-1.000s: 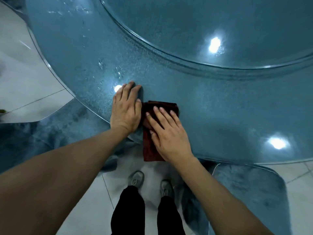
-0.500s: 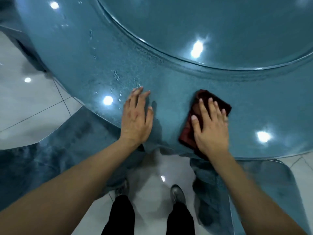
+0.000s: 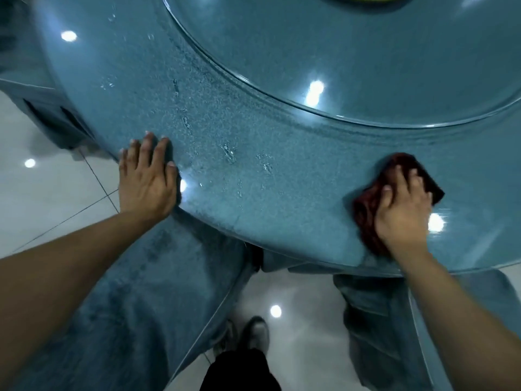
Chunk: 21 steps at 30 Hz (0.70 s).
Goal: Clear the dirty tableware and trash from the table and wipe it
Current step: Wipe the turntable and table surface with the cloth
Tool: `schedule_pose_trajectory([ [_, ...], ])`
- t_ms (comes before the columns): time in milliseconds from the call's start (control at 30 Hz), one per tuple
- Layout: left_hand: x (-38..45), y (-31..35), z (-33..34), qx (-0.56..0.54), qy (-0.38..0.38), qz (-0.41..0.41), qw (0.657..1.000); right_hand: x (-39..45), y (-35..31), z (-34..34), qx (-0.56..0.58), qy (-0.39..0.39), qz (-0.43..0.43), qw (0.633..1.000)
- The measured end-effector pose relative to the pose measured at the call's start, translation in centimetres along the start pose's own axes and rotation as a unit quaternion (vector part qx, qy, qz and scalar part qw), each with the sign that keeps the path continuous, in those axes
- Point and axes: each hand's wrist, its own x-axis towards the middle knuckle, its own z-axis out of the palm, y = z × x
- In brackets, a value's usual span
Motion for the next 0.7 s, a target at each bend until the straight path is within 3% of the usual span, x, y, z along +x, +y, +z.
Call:
schedule_pose_trajectory([
  [100,-0.1,0.0,0.6,-0.004,0.009,-0.008,1.0,0.6,-2.8,0.5,0.006,0.012,0.031,0.999],
  [267,0.0,-0.2,0.7,-0.004,0.007,-0.009,1.0,2.3,-15.3,3.9,0.032,-0.008,-0.131,0.991],
  [467,0.2,-0.4,0.6,0.004,0.004,-0.006,1.0,0.1,-27.8,6.3,0.059,-0.048,-0.221,0.972],
  [567,0.2,-0.5,0.3,0.012,-0.003,-0.001,1.0,-1.0,-27.7,5.9,0.074,-0.066,-0.244,0.965],
  [700,0.2,-0.6,0.1,0.022,-0.008,0.004,1.0,-0.6,-17.8,4.0,0.073,-0.032,-0.172,0.982],
])
